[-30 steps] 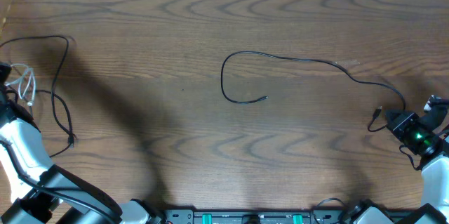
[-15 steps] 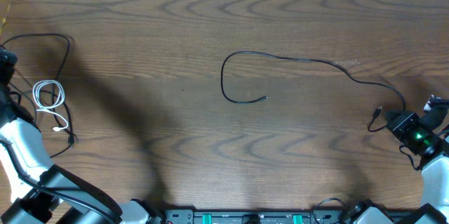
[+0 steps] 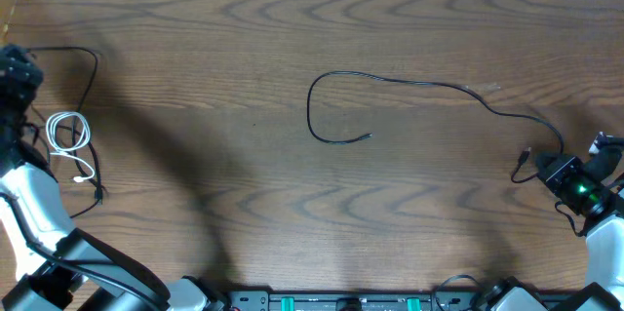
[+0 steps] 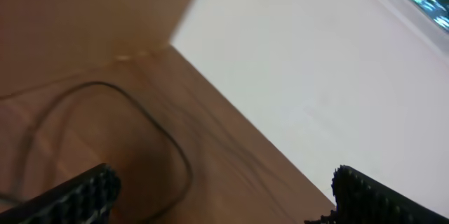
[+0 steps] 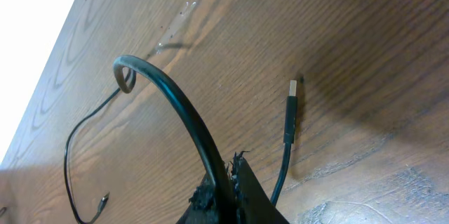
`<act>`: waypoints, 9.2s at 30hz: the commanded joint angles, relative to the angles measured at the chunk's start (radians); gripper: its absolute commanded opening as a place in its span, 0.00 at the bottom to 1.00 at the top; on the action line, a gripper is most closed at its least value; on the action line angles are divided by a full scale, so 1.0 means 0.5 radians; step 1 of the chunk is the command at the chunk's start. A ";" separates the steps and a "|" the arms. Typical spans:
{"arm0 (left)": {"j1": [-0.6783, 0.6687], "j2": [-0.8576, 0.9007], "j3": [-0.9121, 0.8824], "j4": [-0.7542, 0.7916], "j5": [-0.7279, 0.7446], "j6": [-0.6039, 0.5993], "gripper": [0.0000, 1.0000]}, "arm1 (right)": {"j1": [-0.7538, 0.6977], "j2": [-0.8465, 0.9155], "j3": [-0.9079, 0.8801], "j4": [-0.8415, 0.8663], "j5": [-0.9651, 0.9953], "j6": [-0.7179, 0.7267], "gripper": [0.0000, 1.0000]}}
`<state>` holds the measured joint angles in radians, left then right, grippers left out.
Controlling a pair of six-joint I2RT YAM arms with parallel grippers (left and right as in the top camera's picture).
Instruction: Untangle cables
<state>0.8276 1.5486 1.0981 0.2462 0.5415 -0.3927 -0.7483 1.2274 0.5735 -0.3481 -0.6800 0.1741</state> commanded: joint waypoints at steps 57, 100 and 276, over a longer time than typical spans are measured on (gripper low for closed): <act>-2.291 0.558 -0.032 -0.813 0.243 1.675 0.98 | 0.021 -0.024 0.008 0.008 -0.013 -0.031 0.02; -3.024 0.558 -0.032 0.137 0.249 2.020 0.97 | 0.882 -0.024 0.008 0.037 -1.592 -0.327 0.01; -0.249 -0.095 -0.030 -0.700 -0.403 0.253 0.94 | 1.264 -0.024 0.008 0.038 -0.729 -0.097 0.99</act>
<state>0.6994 1.5455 1.0863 -0.0971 0.3351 -0.2863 -0.1192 1.2274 0.5735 -0.3313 -1.0386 0.1226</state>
